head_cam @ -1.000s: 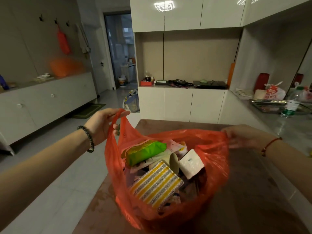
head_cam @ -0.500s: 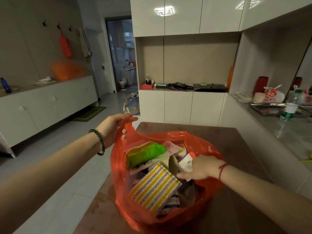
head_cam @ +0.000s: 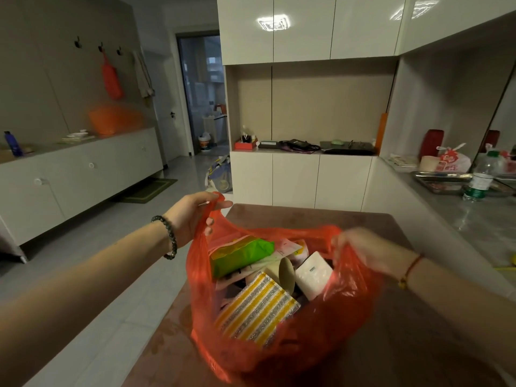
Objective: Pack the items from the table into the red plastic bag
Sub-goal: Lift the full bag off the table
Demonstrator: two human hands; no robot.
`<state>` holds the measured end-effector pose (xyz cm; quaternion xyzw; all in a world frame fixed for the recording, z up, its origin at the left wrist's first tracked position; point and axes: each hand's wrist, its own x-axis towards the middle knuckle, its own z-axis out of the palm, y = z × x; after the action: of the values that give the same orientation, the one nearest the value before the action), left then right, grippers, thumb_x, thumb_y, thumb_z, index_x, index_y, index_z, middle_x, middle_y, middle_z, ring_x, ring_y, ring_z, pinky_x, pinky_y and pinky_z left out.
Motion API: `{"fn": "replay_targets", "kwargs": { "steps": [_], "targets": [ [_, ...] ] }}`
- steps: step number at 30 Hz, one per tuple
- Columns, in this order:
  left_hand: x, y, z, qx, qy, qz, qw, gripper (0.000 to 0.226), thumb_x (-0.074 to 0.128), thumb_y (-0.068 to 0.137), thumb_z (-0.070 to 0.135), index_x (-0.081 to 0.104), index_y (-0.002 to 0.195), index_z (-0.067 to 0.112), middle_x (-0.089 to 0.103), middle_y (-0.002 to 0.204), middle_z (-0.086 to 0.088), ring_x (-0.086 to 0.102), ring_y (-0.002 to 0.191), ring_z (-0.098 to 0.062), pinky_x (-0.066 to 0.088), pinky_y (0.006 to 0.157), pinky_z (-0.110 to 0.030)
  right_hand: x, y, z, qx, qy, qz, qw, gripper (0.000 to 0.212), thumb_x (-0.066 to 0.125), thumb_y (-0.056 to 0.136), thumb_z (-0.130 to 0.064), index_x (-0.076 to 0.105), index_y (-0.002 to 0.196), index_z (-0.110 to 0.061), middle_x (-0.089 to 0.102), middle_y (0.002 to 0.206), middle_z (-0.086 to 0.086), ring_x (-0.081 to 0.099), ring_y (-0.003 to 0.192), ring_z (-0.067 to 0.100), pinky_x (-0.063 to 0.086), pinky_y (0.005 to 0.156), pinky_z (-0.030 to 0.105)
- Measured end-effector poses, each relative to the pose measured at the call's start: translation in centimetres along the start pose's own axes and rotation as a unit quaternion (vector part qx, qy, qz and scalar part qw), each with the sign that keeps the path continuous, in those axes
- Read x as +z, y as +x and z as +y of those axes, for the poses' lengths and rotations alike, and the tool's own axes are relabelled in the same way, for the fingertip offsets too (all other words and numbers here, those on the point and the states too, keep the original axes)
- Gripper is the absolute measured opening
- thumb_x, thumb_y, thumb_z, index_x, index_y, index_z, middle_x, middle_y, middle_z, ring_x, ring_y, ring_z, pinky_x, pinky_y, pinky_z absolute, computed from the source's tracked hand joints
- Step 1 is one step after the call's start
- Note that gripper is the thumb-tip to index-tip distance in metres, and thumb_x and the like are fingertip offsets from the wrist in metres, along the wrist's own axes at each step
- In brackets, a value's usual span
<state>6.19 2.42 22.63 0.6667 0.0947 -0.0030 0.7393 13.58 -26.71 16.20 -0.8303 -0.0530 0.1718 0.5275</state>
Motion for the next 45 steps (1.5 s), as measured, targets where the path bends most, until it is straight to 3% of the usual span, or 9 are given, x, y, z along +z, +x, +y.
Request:
{"fn": "replay_targets", "kwargs": {
  "steps": [2,5,12,17,22,25,30,42,45],
  "targets": [
    [0.0,0.3,0.4,-0.002,-0.009,0.0,1.0,0.015,0.042,0.092,0.019,0.052,0.082,0.013,0.072,0.064,0.004,0.038,0.031,-0.005,0.032,0.034,-0.012,-2.1,-0.3,-4.0,-0.005,0.166,-0.017,0.986,0.022,0.034,0.08,0.003,0.046,0.066,-0.009,0.044,0.043,0.0,0.046,0.042,0.015,0.038,0.057,0.025],
    [-0.2,1.1,1.4,-0.027,-0.055,0.002,0.998,0.018,0.044,0.088,0.027,0.051,0.078,0.015,0.071,0.062,0.003,0.031,0.03,-0.004,0.022,0.037,-0.01,-4.0,-0.3,-8.6,0.014,0.262,-0.033,0.964,0.02,0.03,0.085,-0.003,0.042,0.073,-0.014,0.034,0.038,-0.006,0.033,0.031,0.008,0.028,0.057,0.021],
    [0.6,3.6,5.7,0.003,-0.048,0.019,0.999,0.032,0.042,0.082,0.042,0.052,0.081,0.012,0.063,0.068,0.005,0.027,0.035,-0.007,0.019,0.039,-0.016,-6.0,2.1,-13.3,0.011,0.253,0.024,0.967,0.024,0.024,0.092,-0.007,0.047,0.09,-0.008,0.026,0.031,-0.006,0.019,0.025,0.007,0.018,0.044,0.019],
    [2.2,6.6,8.6,0.017,-0.09,0.016,0.996,0.056,0.044,0.08,0.047,0.048,0.119,0.007,0.067,0.066,0.004,0.027,0.038,-0.006,0.022,0.036,-0.014,-8.2,4.6,-15.6,-0.041,0.232,0.054,0.97,0.044,0.019,0.091,-0.006,0.04,0.128,-0.016,0.026,0.028,-0.008,0.017,0.022,0.005,0.014,0.032,0.015],
    [4.4,9.1,9.9,0.037,-0.047,-0.008,0.998,0.058,0.045,0.081,0.05,0.053,0.118,0.006,0.062,0.077,0.004,0.026,0.046,-0.006,0.023,0.042,-0.016,-11.5,5.8,-15.3,-0.079,0.226,0.102,0.966,0.027,0.023,0.092,-0.007,0.047,0.079,-0.007,0.032,0.035,-0.008,0.02,0.022,0.006,0.015,0.028,0.013],
    [5.8,10.4,9.9,0.04,-0.038,-0.018,0.998,0.048,0.043,0.083,0.049,0.057,0.1,0.006,0.06,0.075,0.004,0.026,0.046,-0.006,0.019,0.046,-0.019,-12.9,6.0,-14.8,-0.108,0.213,0.136,0.962,0.024,0.026,0.093,-0.007,0.046,0.08,-0.008,0.032,0.056,-0.005,0.022,0.023,0.006,0.017,0.027,0.013],
    [7.4,12.6,7.8,0.021,-0.046,-0.027,0.998,0.04,0.045,0.082,0.049,0.056,0.081,0.011,0.064,0.059,0.005,0.026,0.044,-0.005,0.019,0.045,-0.018,-14.3,6.0,-12.5,-0.106,0.184,0.155,0.965,0.026,0.027,0.094,-0.004,0.043,0.074,-0.01,0.034,0.062,-0.003,0.024,0.023,0.004,0.017,0.028,0.012],
    [7.6,12.7,4.5,-0.023,-0.014,-0.083,0.996,0.042,0.043,0.086,0.044,0.048,0.105,0.007,0.06,0.081,-0.001,0.028,0.045,-0.007,0.023,0.05,-0.02,-13.2,4.5,-9.1,-0.057,0.155,0.141,0.976,0.01,0.041,0.094,-0.005,0.05,0.095,-0.008,0.042,0.065,0.001,0.036,0.056,0.009,0.035,0.057,0.022],
    [7.0,12.2,4.1,-0.028,0.024,-0.081,0.996,0.051,0.04,0.09,0.043,0.046,0.12,0.003,0.064,0.085,-0.004,0.044,0.04,-0.01,0.036,0.054,-0.025,-13.3,4.2,-8.4,-0.034,0.141,0.153,0.978,0.008,0.047,0.092,-0.007,0.053,0.098,-0.004,0.053,0.073,0.005,0.052,0.065,0.014,0.047,0.063,0.026]
  ]
}}
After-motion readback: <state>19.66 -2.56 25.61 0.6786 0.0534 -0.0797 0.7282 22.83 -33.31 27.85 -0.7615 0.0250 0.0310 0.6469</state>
